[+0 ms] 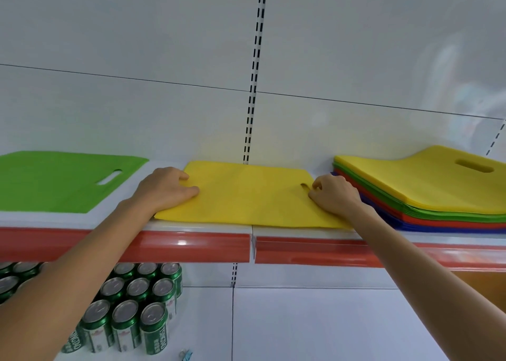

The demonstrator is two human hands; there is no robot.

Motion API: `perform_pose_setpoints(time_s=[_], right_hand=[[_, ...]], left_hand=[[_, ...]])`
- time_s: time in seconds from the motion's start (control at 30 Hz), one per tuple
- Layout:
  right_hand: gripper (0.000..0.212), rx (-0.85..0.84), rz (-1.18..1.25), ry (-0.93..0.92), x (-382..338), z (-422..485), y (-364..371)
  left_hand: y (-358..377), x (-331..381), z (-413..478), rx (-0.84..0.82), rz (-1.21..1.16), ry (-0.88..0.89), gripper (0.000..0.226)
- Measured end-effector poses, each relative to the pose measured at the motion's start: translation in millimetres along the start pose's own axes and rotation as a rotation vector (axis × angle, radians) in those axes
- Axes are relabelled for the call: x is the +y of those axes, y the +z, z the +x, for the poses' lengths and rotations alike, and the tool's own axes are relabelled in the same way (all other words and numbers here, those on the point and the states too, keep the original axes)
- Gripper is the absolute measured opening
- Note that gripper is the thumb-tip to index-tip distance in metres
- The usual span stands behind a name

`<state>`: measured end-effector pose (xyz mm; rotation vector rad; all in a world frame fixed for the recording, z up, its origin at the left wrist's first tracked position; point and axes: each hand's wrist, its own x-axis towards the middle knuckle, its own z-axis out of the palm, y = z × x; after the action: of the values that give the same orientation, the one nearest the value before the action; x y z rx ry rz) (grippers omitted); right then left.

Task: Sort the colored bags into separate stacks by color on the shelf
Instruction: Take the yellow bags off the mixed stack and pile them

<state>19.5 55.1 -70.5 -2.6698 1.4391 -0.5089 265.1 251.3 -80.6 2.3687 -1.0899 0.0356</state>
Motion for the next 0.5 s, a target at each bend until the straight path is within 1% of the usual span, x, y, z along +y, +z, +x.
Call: perform_pose_setpoints(time_s=[0.07,0.17,0.27,0.4,0.5], right_hand=[[0.029,0.005,0.0,-0.006,0,0,1],[0.036,0.013,0.066,-0.008,0,-2,2],[0.041,0.068,0.133,-0.042,0,-4,-11],[0.034,0.192,0.136,-0.115,9,-2,-63],[0.032,0.253,0.127,-0.113,31,4,-100]], left_hand=[[0,0,-1,-0.01,0.001,-0.001,0.051],[-4,-2,-4,-0.028,-0.031,-0.009,0.055],[-15,7,-4,0.032,0.042,0.003,0.051],[-37,55,-2,0.081,0.135,0.142,0.048],[-40,102,-2,0.077,0.062,0.252,0.048]])
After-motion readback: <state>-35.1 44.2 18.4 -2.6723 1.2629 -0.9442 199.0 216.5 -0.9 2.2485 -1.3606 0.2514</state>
